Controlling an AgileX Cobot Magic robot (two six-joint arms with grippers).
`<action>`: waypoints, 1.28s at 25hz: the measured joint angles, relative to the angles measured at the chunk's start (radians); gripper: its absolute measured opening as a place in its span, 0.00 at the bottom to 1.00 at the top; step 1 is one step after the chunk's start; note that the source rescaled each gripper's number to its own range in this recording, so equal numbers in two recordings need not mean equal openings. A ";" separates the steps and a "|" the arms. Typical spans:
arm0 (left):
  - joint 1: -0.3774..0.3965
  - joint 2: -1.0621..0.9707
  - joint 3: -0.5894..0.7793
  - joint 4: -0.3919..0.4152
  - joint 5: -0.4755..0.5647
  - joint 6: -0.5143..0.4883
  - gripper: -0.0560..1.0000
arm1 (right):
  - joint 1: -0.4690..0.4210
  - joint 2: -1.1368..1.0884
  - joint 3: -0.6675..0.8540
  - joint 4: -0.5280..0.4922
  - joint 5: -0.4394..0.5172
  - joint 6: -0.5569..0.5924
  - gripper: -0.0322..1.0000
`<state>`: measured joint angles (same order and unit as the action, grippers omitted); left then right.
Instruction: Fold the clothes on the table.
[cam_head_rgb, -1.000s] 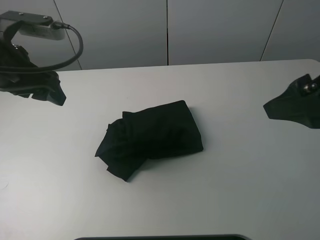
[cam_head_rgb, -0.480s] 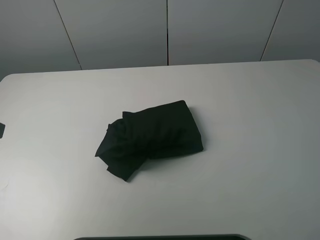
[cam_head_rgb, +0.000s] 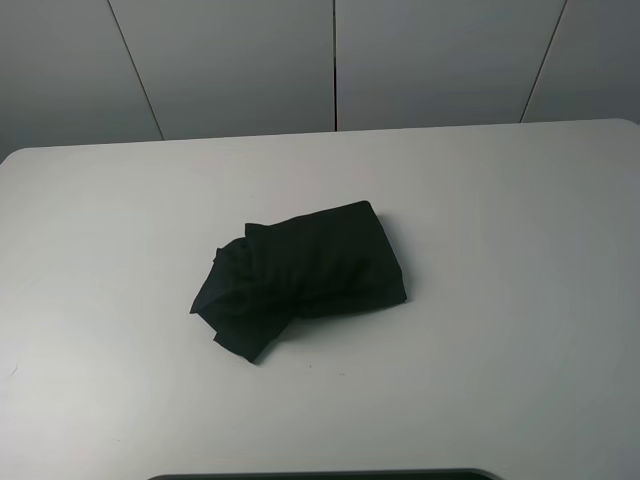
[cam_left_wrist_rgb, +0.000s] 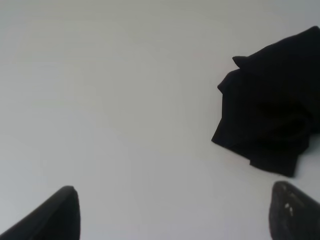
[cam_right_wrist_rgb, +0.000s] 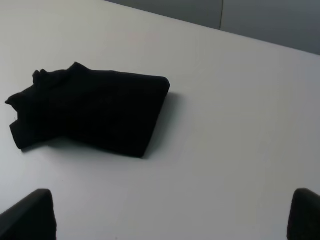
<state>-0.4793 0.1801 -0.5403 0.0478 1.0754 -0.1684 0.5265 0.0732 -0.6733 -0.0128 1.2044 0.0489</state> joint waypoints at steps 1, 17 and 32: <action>0.000 -0.015 0.000 0.000 0.026 0.000 0.98 | 0.000 -0.006 0.000 0.000 0.002 -0.007 1.00; 0.000 -0.177 0.012 0.004 0.036 0.036 0.98 | 0.000 -0.070 0.160 0.088 -0.099 -0.133 1.00; 0.000 -0.180 0.029 0.004 0.013 0.039 0.98 | 0.000 -0.074 0.160 0.103 -0.104 -0.138 1.00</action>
<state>-0.4793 0.0000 -0.5118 0.0514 1.0885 -0.1290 0.5265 -0.0012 -0.5136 0.0905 1.1003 -0.0892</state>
